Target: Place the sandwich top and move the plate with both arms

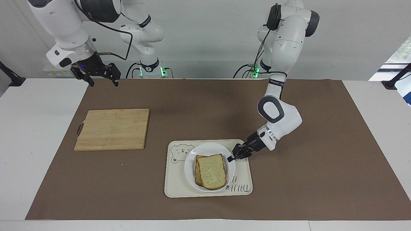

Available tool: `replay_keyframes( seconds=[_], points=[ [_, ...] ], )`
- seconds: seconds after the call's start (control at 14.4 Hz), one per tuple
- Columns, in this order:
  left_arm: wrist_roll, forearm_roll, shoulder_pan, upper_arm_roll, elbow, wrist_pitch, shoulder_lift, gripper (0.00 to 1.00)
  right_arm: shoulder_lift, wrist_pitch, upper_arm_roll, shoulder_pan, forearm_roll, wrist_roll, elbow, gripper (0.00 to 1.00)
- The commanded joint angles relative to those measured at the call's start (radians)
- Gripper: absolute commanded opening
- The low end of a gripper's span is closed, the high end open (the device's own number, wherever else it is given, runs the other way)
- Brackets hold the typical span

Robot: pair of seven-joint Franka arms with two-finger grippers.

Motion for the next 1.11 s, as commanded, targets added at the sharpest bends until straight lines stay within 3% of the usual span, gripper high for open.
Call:
replay_keyframes(
  seconds=[0.0, 0.21, 0.56, 0.69, 0.76, 1.04],
  points=[
    [-0.013, 0.016, 0.002, 0.006, 0.014, 0.013, -0.012, 0.11, 0.008, 0.002, 0.003, -0.006, 0.022, 0.012, 0.013, 1.0],
    [-0.013, 0.061, 0.004, 0.015, 0.017, 0.013, -0.017, 0.34, 0.009, 0.002, 0.003, -0.006, 0.022, 0.012, 0.013, 1.0],
    [-0.035, 0.186, 0.002, 0.081, -0.001, 0.007, -0.093, 0.72, 0.009, 0.002, 0.003, -0.006, 0.022, 0.012, 0.013, 1.0],
    [-0.036, 0.278, 0.001, 0.11, -0.02, 0.006, -0.13, 0.85, 0.009, 0.002, 0.003, -0.006, 0.022, 0.012, 0.013, 1.0],
    [-0.041, 0.341, 0.001, 0.123, -0.02, 0.004, -0.146, 0.97, 0.009, 0.002, 0.003, -0.006, 0.022, 0.012, 0.013, 1.0],
    [-0.067, 0.593, -0.001, 0.203, -0.021, -0.042, -0.208, 1.0, 0.008, 0.002, 0.003, -0.006, 0.022, 0.012, 0.013, 1.0]
  ],
)
